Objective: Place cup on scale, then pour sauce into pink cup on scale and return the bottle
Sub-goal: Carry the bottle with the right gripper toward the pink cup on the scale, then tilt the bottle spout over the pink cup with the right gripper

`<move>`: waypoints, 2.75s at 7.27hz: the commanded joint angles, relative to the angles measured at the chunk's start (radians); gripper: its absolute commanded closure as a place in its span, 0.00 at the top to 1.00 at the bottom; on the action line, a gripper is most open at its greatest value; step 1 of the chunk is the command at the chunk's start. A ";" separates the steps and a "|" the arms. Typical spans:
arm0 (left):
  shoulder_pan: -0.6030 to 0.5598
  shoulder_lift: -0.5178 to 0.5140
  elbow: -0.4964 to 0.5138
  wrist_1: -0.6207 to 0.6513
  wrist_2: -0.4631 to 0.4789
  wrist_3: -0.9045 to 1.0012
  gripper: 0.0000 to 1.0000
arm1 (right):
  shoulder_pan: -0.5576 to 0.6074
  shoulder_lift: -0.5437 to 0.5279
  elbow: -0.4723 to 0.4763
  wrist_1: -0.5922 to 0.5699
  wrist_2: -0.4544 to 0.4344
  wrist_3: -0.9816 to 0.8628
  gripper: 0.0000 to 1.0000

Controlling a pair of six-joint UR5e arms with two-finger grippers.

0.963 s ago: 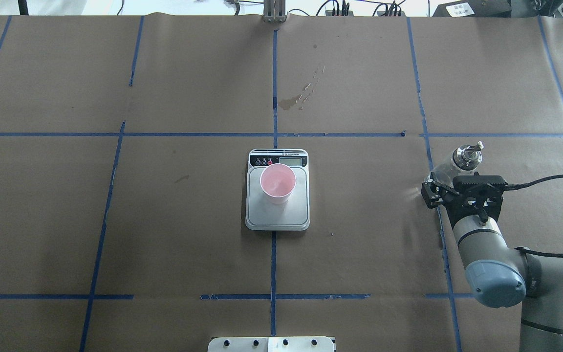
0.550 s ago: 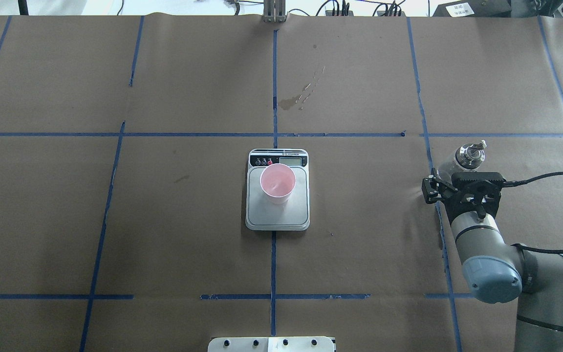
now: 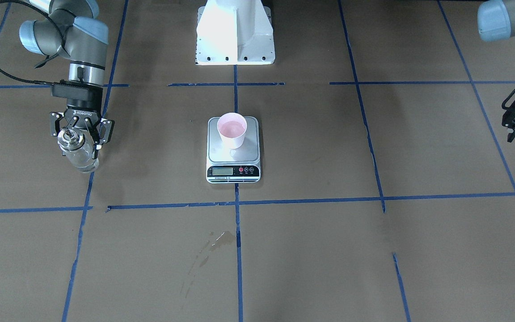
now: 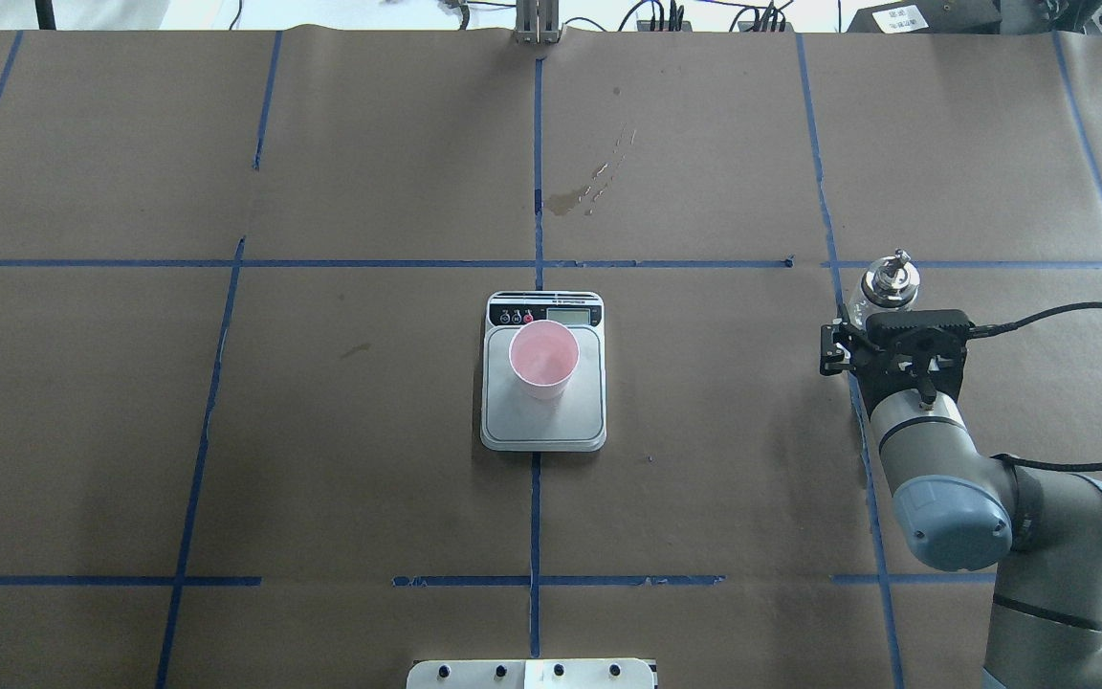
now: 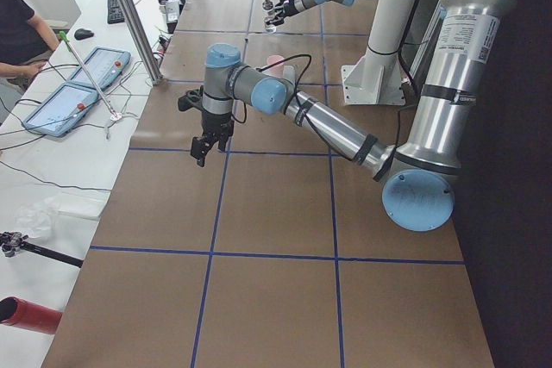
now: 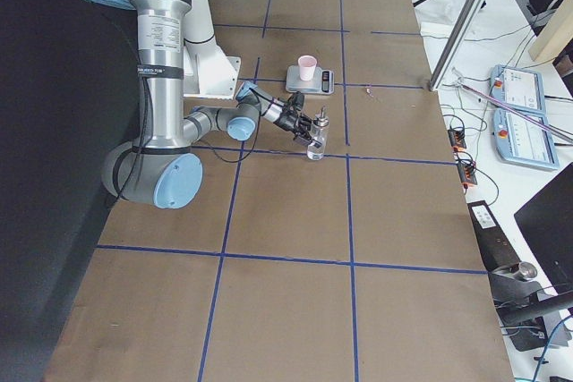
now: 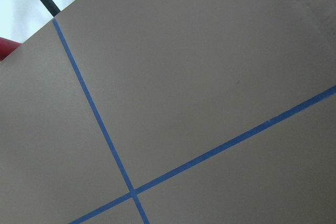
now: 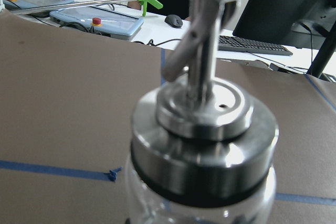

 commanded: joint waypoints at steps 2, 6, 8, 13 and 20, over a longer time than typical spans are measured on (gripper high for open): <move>-0.018 0.047 0.007 -0.003 -0.004 0.104 1.00 | 0.016 0.049 0.087 -0.018 0.053 -0.140 0.00; -0.118 0.242 0.133 -0.338 -0.080 0.246 1.00 | 0.016 0.181 0.130 -0.163 0.046 -0.356 0.00; -0.167 0.270 0.177 -0.360 -0.120 0.243 1.00 | 0.010 0.217 0.133 -0.173 -0.001 -0.619 0.00; -0.213 0.262 0.186 -0.356 -0.211 0.234 1.00 | -0.094 0.374 0.093 -0.484 -0.168 -0.955 0.00; -0.272 0.257 0.208 -0.342 -0.216 0.236 1.00 | -0.148 0.477 0.055 -0.883 -0.304 -1.133 0.00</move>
